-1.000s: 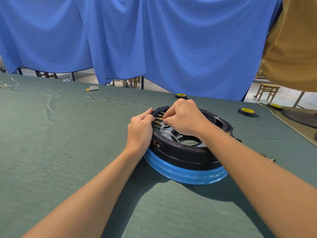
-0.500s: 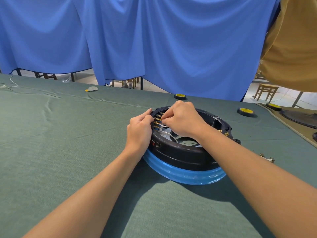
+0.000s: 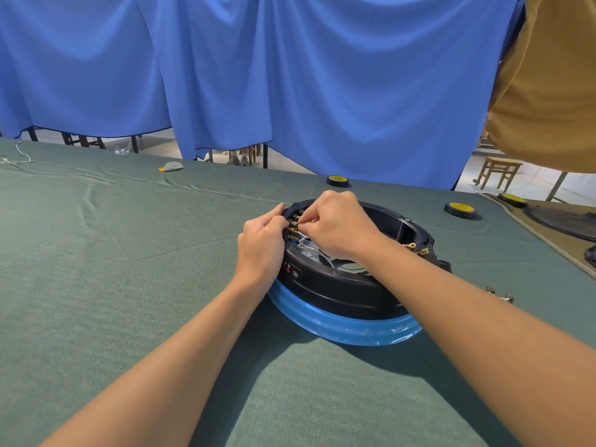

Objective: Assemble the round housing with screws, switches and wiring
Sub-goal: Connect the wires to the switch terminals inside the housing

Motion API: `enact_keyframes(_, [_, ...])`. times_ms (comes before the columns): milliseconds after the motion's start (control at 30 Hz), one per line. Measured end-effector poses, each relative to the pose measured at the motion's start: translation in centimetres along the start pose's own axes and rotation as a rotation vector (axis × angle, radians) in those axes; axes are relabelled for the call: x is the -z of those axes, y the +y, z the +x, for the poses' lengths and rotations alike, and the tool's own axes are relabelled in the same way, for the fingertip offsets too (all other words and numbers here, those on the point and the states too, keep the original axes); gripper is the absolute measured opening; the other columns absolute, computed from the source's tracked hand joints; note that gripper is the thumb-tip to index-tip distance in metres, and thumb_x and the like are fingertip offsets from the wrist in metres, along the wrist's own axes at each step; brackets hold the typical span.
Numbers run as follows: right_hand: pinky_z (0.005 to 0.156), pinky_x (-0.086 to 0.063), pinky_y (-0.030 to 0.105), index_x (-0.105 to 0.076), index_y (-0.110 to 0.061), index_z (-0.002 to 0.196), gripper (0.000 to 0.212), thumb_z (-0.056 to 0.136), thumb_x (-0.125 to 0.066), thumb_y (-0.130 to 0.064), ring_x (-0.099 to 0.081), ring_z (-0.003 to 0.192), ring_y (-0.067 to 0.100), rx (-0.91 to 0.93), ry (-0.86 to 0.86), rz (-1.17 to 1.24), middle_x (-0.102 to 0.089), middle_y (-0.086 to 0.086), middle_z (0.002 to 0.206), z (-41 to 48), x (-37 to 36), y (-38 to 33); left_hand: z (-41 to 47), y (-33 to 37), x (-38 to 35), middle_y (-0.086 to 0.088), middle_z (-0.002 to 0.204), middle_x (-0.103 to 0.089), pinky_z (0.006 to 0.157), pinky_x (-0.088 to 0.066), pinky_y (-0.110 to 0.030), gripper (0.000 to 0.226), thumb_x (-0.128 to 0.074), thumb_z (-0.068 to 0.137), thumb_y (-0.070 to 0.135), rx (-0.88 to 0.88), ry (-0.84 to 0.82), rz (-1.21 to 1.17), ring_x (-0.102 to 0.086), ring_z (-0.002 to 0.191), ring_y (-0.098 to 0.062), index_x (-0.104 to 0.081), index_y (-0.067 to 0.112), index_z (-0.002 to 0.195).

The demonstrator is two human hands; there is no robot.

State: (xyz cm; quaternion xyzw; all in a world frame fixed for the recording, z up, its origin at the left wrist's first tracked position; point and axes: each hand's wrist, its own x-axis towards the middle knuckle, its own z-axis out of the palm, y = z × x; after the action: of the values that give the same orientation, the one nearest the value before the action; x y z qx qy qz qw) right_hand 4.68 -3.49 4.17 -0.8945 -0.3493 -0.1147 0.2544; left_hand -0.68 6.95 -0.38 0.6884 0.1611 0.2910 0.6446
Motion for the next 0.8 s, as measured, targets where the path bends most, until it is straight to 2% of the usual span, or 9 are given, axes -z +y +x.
enact_keyframes(133, [0.075,-0.056,0.033,-0.080,-0.015,0.090,0.020,0.089,-0.060,-0.012,-0.062,0.082,0.018,-0.029,0.034,0.011,-0.073,0.004,0.087,-0.19,0.30,0.39,-0.12,0.11,0.00,-0.003,0.127,-0.065,0.104,-0.044,-0.046,0.043,-0.049,0.089,0.016,-0.001,-0.012,-0.007,-0.059,0.117,-0.022,-0.061,0.016,0.130])
enact_keyframes(300, [0.078,-0.054,0.031,-0.079,-0.016,0.089,0.020,0.088,-0.060,-0.012,-0.062,0.086,0.017,-0.057,0.022,0.029,-0.074,0.003,0.090,-0.28,0.37,0.36,-0.33,0.18,0.06,-0.003,0.127,-0.065,0.104,-0.044,-0.047,0.047,-0.049,0.085,0.020,-0.005,-0.016,0.004,-0.059,0.116,-0.022,-0.061,0.016,0.131])
enact_keyframes(400, [0.078,-0.045,0.028,-0.080,-0.019,0.089,0.019,0.088,-0.062,-0.013,-0.056,0.093,0.016,-0.098,0.025,0.070,-0.073,0.001,0.092,-0.23,0.49,0.47,-0.42,0.25,0.12,-0.002,0.127,-0.065,0.103,-0.045,-0.047,0.047,-0.049,0.086,0.019,-0.007,-0.016,0.011,-0.060,0.114,-0.021,-0.061,0.017,0.131])
enact_keyframes(500, [0.076,-0.040,0.025,-0.079,-0.019,0.089,0.016,0.088,-0.064,-0.015,-0.054,0.091,0.013,-0.120,0.028,0.108,-0.073,-0.001,0.091,-0.23,0.57,0.51,-0.30,0.22,0.07,-0.003,0.125,-0.066,0.102,-0.046,-0.049,0.043,-0.049,0.091,0.016,-0.002,-0.015,0.015,-0.061,0.111,-0.023,-0.061,0.017,0.131])
enact_keyframes(567, [0.076,-0.044,0.026,-0.079,-0.019,0.090,0.015,0.088,-0.065,-0.016,-0.058,0.094,0.015,-0.125,0.019,0.123,-0.073,-0.001,0.089,-0.17,0.51,0.44,-0.27,0.16,0.07,-0.004,0.125,-0.066,0.102,-0.046,-0.049,0.043,-0.048,0.091,0.016,0.000,-0.011,0.017,-0.061,0.111,-0.023,-0.060,0.017,0.132])
enact_keyframes(633, [0.084,-0.049,0.032,-0.079,-0.017,0.090,0.015,0.089,-0.064,-0.015,-0.058,0.102,0.019,-0.128,0.012,0.114,-0.072,0.000,0.088,-0.12,0.44,0.37,-0.34,0.17,0.08,-0.003,0.124,-0.067,0.101,-0.046,-0.048,0.043,-0.049,0.091,0.016,0.006,-0.009,0.014,-0.062,0.109,-0.022,-0.061,0.018,0.131])
enact_keyframes(733, [0.088,-0.050,0.035,-0.079,-0.017,0.091,0.015,0.089,-0.065,-0.017,-0.056,0.107,0.021,-0.132,0.003,0.109,-0.065,-0.003,0.078,-0.09,0.38,0.30,-0.45,0.30,0.06,-0.003,0.124,-0.067,0.103,-0.045,-0.048,0.046,-0.049,0.087,0.020,0.010,-0.011,0.012,-0.061,0.113,-0.022,-0.061,0.018,0.130])
enact_keyframes(800, [0.089,-0.050,0.037,-0.079,-0.018,0.090,0.014,0.089,-0.065,-0.017,-0.055,0.108,0.022,-0.139,-0.007,0.122,-0.064,-0.003,0.078,-0.07,0.33,0.23,-0.45,0.32,0.03,-0.003,0.124,-0.067,0.103,-0.045,-0.048,0.051,-0.048,0.081,0.024,0.012,-0.012,0.008,-0.061,0.113,-0.023,-0.062,0.019,0.130])
